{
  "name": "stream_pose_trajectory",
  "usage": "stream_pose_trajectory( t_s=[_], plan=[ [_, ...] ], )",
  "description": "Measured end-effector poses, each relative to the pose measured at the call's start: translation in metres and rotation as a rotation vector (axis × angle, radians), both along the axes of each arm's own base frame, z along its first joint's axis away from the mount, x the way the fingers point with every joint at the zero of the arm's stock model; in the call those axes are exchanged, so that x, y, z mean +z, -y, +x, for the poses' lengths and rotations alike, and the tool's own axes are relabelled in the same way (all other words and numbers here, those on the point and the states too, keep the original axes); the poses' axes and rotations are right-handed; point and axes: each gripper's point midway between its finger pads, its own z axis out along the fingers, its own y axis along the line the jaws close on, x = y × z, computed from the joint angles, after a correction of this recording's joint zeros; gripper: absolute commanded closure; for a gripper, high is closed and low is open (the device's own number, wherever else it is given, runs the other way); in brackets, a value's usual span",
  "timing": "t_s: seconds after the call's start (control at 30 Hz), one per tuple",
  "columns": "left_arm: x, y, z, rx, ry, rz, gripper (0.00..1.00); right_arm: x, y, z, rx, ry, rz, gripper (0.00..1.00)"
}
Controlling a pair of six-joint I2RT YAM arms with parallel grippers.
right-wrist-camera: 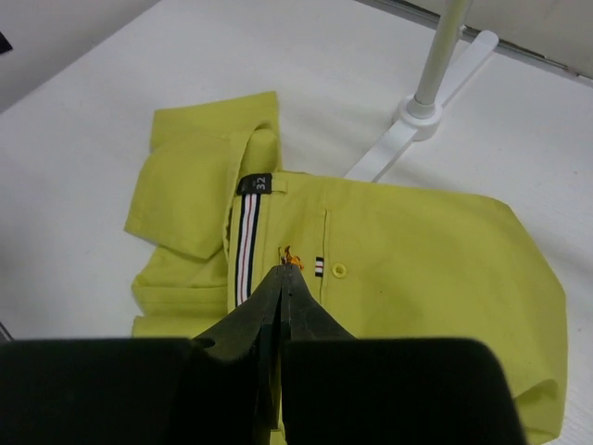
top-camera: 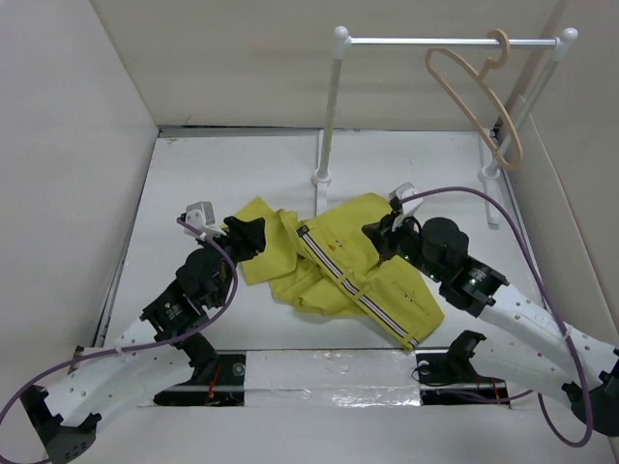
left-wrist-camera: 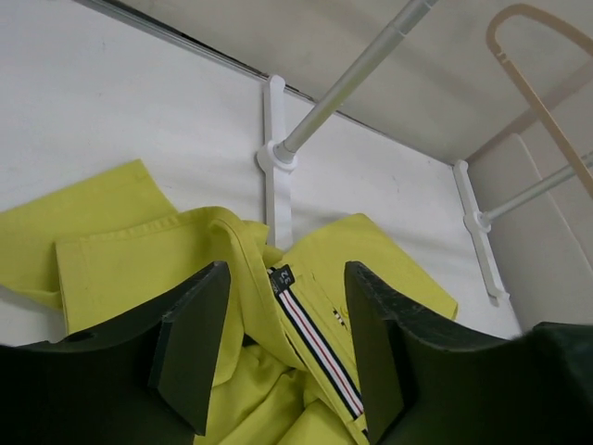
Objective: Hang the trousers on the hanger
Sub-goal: Flatten out the trousers at the center of the board.
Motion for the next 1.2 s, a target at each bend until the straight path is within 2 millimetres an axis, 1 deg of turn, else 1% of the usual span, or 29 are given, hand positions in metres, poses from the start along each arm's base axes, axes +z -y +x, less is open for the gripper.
stream_pose_trajectory(
  t_s=[0.03,0.07,0.1,0.13,0.17,0.23,0.27,0.33,0.37,0.43,0.47,0.53,0.57,0.6,0.67,0.73,0.77,0.8,0.9,0.97,1.1,1.2],
  plan=[
    [-0.001,0.000,0.000,-0.001,-0.002,0.002,0.56,-0.003,-0.002,0.001,0.005,-0.007,-0.006,1.00],
    [-0.002,0.001,0.001,-0.002,-0.005,0.004,0.62,-0.007,-0.005,0.002,0.011,-0.015,-0.013,1.00],
    [-0.004,0.003,0.002,-0.003,-0.010,0.005,0.66,-0.011,-0.008,0.003,0.018,-0.025,-0.022,1.00],
    [-0.006,0.005,0.003,-0.004,-0.016,0.009,0.72,-0.017,-0.011,0.005,0.023,-0.036,-0.031,1.00],
    [-0.008,0.007,0.004,-0.009,-0.021,0.010,0.83,-0.022,-0.014,0.006,0.027,-0.047,-0.041,1.00],
    [-0.016,0.013,0.007,-0.019,-0.045,0.018,0.96,-0.033,-0.023,0.009,0.042,-0.069,-0.059,1.00],
    [-0.023,0.017,0.008,-0.028,-0.067,0.033,1.00,-0.039,-0.029,0.010,0.054,-0.081,-0.070,1.00],
    [-0.039,0.024,0.011,-0.040,-0.111,0.055,1.00,-0.052,-0.042,0.011,0.079,-0.107,-0.097,1.00],
    [-0.048,0.028,0.011,-0.049,-0.133,0.065,0.98,-0.058,-0.049,0.010,0.092,-0.119,-0.112,1.00],
    [-0.076,0.032,0.008,-0.069,-0.195,0.095,0.90,-0.072,-0.066,0.007,0.118,-0.142,-0.147,0.98],
    [-0.087,0.031,0.006,-0.073,-0.218,0.104,0.79,-0.078,-0.074,0.006,0.130,-0.151,-0.162,0.98],
    [-0.106,0.030,0.000,-0.082,-0.253,0.107,0.68,-0.090,-0.085,0.001,0.152,-0.169,-0.193,0.95],
    [-0.113,0.029,-0.003,-0.087,-0.264,0.107,0.57,-0.094,-0.090,-0.001,0.160,-0.174,-0.207,0.94],
    [-0.118,0.028,-0.004,-0.092,-0.273,0.107,0.54,-0.097,-0.094,-0.002,0.163,-0.176,-0.221,0.89],
    [-0.122,0.029,-0.006,-0.101,-0.284,0.095,0.49,-0.097,-0.098,-0.001,0.160,-0.172,-0.230,0.85],
    [-0.121,0.031,-0.007,-0.113,-0.285,0.083,0.48,-0.094,-0.098,-0.001,0.152,-0.164,-0.230,0.77],
    [-0.121,0.032,-0.007,-0.119,-0.286,0.080,0.44,-0.093,-0.098,0.001,0.145,-0.161,-0.229,0.74],
    [-0.122,0.033,-0.007,-0.124,-0.291,0.081,0.43,-0.093,-0.097,0.002,0.137,-0.157,-0.229,0.66],
    [-0.131,0.036,-0.008,-0.135,-0.319,0.095,0.41,-0.093,-0.093,0.007,0.104,-0.147,-0.241,0.58],
    [-0.138,0.038,-0.009,-0.142,-0.343,0.108,0.36,-0.095,-0.092,0.010,0.090,-0.145,-0.256,0.58],
    [-0.153,0.039,-0.007,-0.150,-0.391,0.131,0.35,-0.099,-0.098,0.020,0.068,-0.144,-0.280,0.57],
    [-0.162,0.041,-0.005,-0.156,-0.421,0.139,0.35,-0.110,-0.103,0.024,0.066,-0.158,-0.307,0.57]
  ],
)
